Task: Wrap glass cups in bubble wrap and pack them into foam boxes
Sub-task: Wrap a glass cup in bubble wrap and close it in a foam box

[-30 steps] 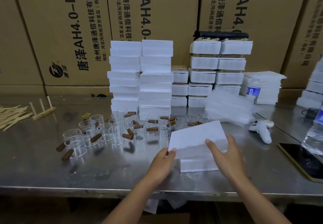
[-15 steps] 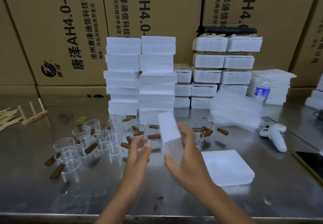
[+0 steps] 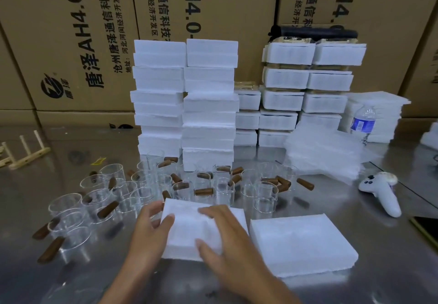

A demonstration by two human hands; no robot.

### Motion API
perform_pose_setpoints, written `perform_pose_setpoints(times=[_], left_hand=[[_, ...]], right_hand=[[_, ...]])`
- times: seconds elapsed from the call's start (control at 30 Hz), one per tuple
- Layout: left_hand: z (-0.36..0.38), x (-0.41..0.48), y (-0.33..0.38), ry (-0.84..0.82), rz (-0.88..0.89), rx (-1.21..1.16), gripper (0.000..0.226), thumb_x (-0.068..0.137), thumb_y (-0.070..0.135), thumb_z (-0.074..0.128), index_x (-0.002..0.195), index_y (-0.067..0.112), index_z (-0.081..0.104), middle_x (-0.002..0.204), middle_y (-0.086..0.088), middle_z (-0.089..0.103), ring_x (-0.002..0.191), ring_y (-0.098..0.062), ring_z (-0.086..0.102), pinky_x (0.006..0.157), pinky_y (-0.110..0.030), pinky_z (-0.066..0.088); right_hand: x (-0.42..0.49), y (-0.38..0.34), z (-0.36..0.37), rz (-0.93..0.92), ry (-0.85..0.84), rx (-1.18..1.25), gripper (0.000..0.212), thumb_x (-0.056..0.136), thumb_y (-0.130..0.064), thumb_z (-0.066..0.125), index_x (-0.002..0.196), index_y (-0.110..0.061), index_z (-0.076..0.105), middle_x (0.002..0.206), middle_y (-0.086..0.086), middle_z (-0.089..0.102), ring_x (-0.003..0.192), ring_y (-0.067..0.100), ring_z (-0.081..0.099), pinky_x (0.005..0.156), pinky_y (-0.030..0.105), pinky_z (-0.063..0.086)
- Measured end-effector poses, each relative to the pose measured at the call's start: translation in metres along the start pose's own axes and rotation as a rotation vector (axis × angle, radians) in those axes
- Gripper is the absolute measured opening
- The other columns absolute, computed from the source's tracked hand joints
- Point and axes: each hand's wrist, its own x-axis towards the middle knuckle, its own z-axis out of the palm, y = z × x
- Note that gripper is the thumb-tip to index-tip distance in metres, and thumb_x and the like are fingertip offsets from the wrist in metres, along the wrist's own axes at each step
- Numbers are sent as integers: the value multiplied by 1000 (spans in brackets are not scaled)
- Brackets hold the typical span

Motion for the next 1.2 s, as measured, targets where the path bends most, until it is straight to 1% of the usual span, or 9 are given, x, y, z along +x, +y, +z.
perform_pose_setpoints(times=[0.13, 0.27, 0.47, 0.63, 0.7, 0.83, 0.97, 1.1, 1.2], left_hand=[[-2, 9, -11, -9, -39, 72, 19, 95, 7, 52, 111, 17, 52, 106, 2, 54, 91, -16, 53, 63, -24, 40], [0, 16, -17, -11, -6, 202, 19, 94, 3, 53, 106, 18, 53, 108, -2, 57, 99, -22, 54, 73, -32, 41], [5, 24, -13, 105, 192, 513, 31, 91, 12, 57, 122, 15, 53, 115, 1, 55, 97, -17, 58, 81, -39, 49], [48, 29, 10, -52, 343, 321, 25, 90, 11, 60, 108, 28, 55, 103, 11, 58, 92, -2, 58, 78, -22, 49], [70, 28, 17, -172, 324, 236, 25, 90, 10, 60, 98, 33, 56, 103, 14, 59, 89, 3, 59, 71, -8, 45], [118, 32, 23, -370, 266, 160, 27, 91, 10, 59, 96, 36, 57, 106, 12, 60, 90, 8, 57, 70, -5, 45], [138, 37, 17, -492, 228, 182, 22, 93, 21, 58, 101, 41, 54, 112, 16, 57, 103, 8, 53, 75, -7, 46], [139, 44, 13, -536, 160, 95, 25, 90, 26, 62, 109, 38, 51, 118, 18, 55, 110, 7, 52, 80, -9, 46], [134, 47, 19, -559, 67, -92, 36, 82, 35, 70, 113, 36, 52, 122, 14, 57, 109, 4, 56, 80, -12, 48]], right_hand=[[11, 41, -50, 110, 158, -60, 38, 90, -31, 58, 118, -47, 38, 115, -36, 32, 108, -17, 38, 91, 4, 29], [26, 90, -90, 305, 182, -178, 38, 88, -25, 62, 123, -31, 48, 121, -15, 37, 102, 2, 48, 94, 23, 42], [39, 136, -110, 369, 116, -163, 27, 83, -25, 69, 109, -26, 59, 114, -6, 46, 81, -16, 50, 66, -2, 36], [43, 154, -113, 326, -30, -249, 28, 82, -28, 70, 109, -33, 63, 116, -12, 48, 96, 1, 52, 77, 4, 36], [41, 152, -107, 333, -50, -275, 19, 81, -33, 70, 95, -41, 60, 116, -16, 44, 105, 7, 51, 87, 16, 39], [42, 151, -101, 350, -3, -310, 22, 80, -38, 70, 68, -44, 53, 115, -18, 47, 103, 6, 48, 94, 35, 43], [42, 148, -104, 327, 50, -283, 22, 82, -37, 69, 67, -42, 53, 109, -22, 50, 106, 4, 47, 95, 31, 41], [47, 134, -105, 246, 161, -9, 22, 85, -25, 66, 71, -36, 53, 96, -16, 56, 97, 5, 53, 81, 12, 40], [53, 116, -105, 175, 230, 204, 22, 87, -17, 64, 72, -30, 56, 88, -8, 59, 86, 11, 56, 80, 23, 47]])
